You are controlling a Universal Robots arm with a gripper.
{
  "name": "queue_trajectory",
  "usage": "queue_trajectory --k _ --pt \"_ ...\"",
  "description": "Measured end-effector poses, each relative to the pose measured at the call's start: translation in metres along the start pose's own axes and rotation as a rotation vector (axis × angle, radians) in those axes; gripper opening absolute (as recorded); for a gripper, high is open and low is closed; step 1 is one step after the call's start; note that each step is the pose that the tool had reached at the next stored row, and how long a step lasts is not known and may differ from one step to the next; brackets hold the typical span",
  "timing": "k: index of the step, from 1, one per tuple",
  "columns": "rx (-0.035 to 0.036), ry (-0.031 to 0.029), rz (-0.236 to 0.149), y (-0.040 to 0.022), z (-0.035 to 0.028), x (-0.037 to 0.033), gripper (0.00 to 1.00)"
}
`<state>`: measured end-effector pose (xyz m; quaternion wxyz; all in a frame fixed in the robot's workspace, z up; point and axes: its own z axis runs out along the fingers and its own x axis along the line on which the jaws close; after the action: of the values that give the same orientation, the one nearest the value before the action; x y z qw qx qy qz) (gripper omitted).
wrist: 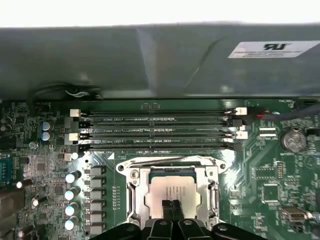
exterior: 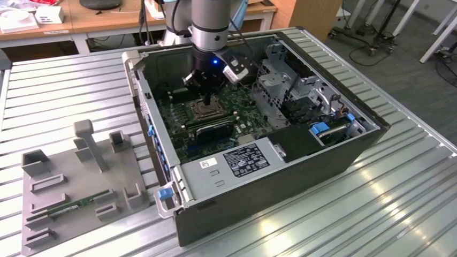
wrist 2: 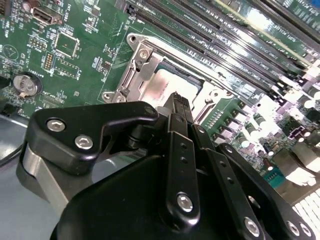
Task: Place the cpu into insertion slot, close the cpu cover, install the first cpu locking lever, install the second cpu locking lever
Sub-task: 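Install the first cpu locking lever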
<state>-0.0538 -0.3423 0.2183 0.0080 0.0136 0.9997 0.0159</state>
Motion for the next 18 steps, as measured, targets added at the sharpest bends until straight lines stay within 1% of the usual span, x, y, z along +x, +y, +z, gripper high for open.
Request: queue_trajectory --k 1,4,10,11,15,18 --pt "-0.0005 0.0 0.0 -0.0002 -0.001 0.0 0.11" --pt "-0.0024 0.0 0.0 -0.0004 -0.001 0.0 0.11" --pt "-0.0024 0.0001 0.0 -0.0004 -0.0011 -0.0028 0.11" --pt "-0.0022 0.0001 0.0 -0.0003 -0.0018 -0.0028 0.11" --pt "-0.0039 0.0002 0.0 -0.0001 -0.0087 -0.003 0.11" --pt "-0.0043 0.0 0.0 0.0 -0.009 -0.003 0.11"
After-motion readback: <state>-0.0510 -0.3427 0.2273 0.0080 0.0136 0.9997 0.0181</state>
